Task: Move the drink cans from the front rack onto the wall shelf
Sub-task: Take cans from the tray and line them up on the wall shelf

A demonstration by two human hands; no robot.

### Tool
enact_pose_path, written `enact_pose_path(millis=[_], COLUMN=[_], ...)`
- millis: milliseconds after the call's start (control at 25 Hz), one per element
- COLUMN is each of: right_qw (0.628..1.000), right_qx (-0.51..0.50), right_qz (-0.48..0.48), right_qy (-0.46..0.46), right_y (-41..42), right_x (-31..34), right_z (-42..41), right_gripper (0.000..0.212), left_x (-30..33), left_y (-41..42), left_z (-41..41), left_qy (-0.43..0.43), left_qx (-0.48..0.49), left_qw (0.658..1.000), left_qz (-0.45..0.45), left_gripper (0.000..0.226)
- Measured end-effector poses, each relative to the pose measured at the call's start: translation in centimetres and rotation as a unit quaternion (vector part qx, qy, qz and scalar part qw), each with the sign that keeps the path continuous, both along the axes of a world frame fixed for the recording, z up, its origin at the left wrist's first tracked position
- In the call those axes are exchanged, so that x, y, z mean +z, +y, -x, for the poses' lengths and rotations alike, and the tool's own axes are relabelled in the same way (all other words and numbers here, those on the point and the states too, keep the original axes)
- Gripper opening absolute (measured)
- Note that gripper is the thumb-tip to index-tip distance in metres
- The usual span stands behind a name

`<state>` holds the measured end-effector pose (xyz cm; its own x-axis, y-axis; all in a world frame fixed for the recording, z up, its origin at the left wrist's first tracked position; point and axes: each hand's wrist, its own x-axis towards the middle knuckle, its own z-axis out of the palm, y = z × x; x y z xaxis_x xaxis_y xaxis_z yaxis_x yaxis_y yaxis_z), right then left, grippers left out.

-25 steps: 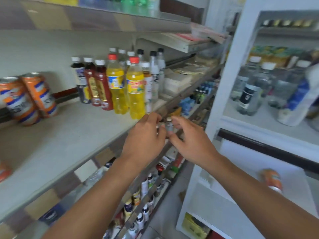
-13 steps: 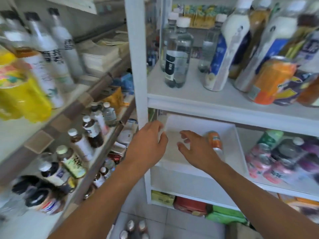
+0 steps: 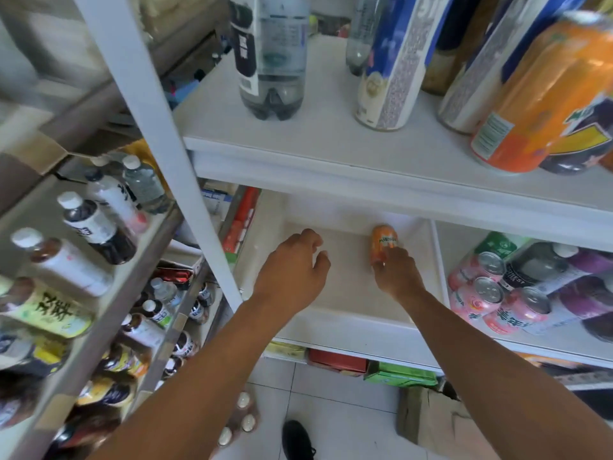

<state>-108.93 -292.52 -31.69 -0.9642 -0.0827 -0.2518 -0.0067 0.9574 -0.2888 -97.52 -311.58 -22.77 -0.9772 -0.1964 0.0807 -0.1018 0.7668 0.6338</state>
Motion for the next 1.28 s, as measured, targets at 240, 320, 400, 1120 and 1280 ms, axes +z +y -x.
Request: enact_pose_path(millis=[240, 320, 400, 1120, 1280], right_qw=[0.996, 0.988, 0.978, 0.902, 0.891], right_qx=[-0.005, -0.067, -0.119, -0.009, 0.106], right_qz=[0.047, 0.125, 0.170, 0.415, 0.433], right_qy=[0.075, 0.055, -0.008, -0.120, -0.090], right_y=[0.0, -0.1, -1.0, -5.6, -8.1], right_x=[-1.2, -1.3, -1.4, 3.7, 7.2], right_z=[1.4, 2.2, 2.9, -4.2, -9.4], right_gripper=[0.034, 0.037, 0.059, 0.046, 0.065], left_x=[-1.6, -1.8, -2.0, -1.7, 0.7], left_y=[1.1, 1.0, 0.7, -3.1, -5.2], left_z=[2.3, 2.9, 3.3, 1.8, -2.2], left_qy=[-0.026, -0.031, -0.038, -0.111, -0.046], left_qx=[-0.010, -0.003, 0.010, 0.072, 0.096], left_qw=[1.000, 0.999, 0.999, 0.975, 0.942], left_qz=[-0.009, -0.017, -0.025, -0.178, -0.319], left_gripper=[0.027, 0.027, 0.026, 0.050, 0.060])
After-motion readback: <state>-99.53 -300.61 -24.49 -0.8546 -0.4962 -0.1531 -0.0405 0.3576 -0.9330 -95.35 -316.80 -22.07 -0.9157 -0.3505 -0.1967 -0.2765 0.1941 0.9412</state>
